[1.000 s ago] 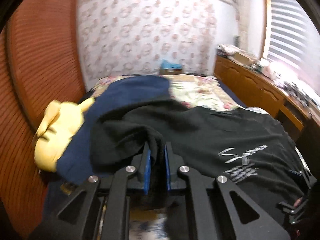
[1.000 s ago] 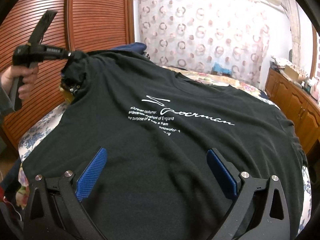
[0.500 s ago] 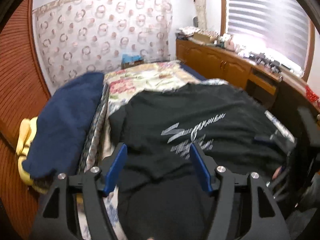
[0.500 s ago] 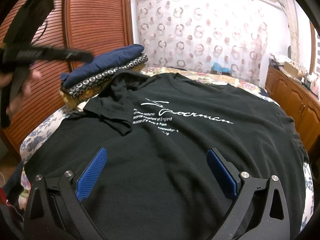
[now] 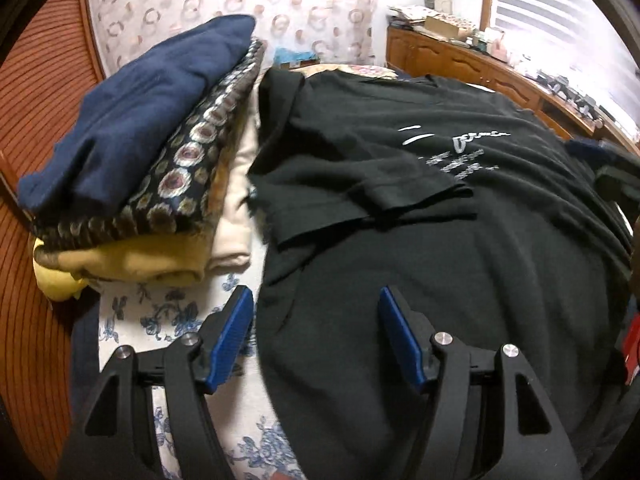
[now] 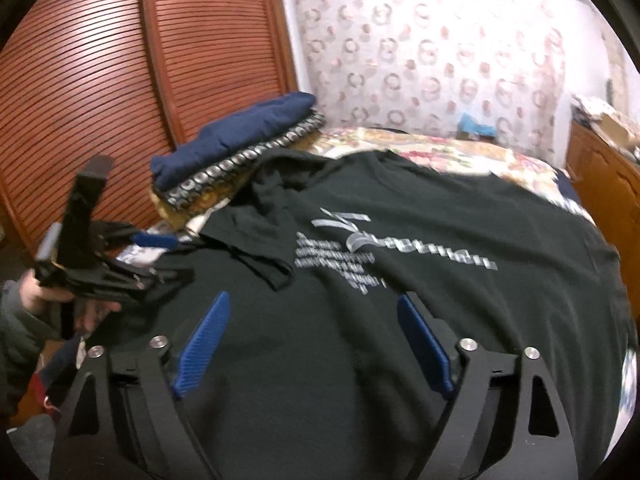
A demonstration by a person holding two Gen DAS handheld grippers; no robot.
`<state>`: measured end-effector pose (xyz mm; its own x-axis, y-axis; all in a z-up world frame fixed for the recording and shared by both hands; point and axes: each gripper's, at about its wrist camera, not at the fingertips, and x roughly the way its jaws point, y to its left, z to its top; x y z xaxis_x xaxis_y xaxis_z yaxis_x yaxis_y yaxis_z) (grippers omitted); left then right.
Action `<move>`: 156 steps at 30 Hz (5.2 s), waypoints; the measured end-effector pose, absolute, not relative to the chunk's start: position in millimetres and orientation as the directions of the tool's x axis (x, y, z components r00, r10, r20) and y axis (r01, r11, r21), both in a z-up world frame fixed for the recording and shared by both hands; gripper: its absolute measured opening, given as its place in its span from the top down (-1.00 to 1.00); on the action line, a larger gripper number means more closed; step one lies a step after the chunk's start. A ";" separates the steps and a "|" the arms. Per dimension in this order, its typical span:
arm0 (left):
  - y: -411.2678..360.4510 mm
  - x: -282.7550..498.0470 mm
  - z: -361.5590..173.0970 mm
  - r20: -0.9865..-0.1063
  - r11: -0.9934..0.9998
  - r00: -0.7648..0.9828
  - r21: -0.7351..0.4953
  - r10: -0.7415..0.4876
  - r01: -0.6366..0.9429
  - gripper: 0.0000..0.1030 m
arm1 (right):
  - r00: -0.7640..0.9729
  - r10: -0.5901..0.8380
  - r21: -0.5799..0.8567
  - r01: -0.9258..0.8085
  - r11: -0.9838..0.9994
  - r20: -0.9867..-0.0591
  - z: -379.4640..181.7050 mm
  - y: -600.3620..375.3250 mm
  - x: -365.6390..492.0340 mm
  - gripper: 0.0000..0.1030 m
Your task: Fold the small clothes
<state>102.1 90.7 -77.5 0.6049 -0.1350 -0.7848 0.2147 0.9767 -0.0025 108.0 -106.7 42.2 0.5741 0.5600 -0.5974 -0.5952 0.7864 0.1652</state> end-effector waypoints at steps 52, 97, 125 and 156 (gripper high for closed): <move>117.5 94.6 -84.1 -0.758 0.984 0.631 -0.080 -0.165 0.161 -0.48 | 0.579 0.359 0.052 -0.477 0.877 -0.732 18.9 -84.2 242.2 0.46; 115.3 94.4 -83.4 -0.760 0.985 0.631 -0.064 -0.153 0.161 -0.48 | 0.466 0.356 -0.031 -0.641 0.767 -0.810 -4.8 -46.7 244.4 0.07; 143.4 93.3 -79.3 -0.741 0.993 0.665 -0.114 -0.097 0.017 -0.37 | 0.355 0.528 0.120 -0.734 0.668 -0.771 -8.1 -43.0 153.5 0.52; 129.7 89.3 -78.1 -0.730 0.999 0.682 -0.041 -0.046 0.024 -0.37 | 0.445 0.489 0.095 -0.659 0.746 -0.750 9.0 -122.7 134.7 0.41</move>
<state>89.3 129.7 -78.1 0.6819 -0.0462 -0.7300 0.0243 0.9989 -0.0406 134.7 -122.7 9.0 0.4447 0.4893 -0.7502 -0.6594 0.7457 0.0955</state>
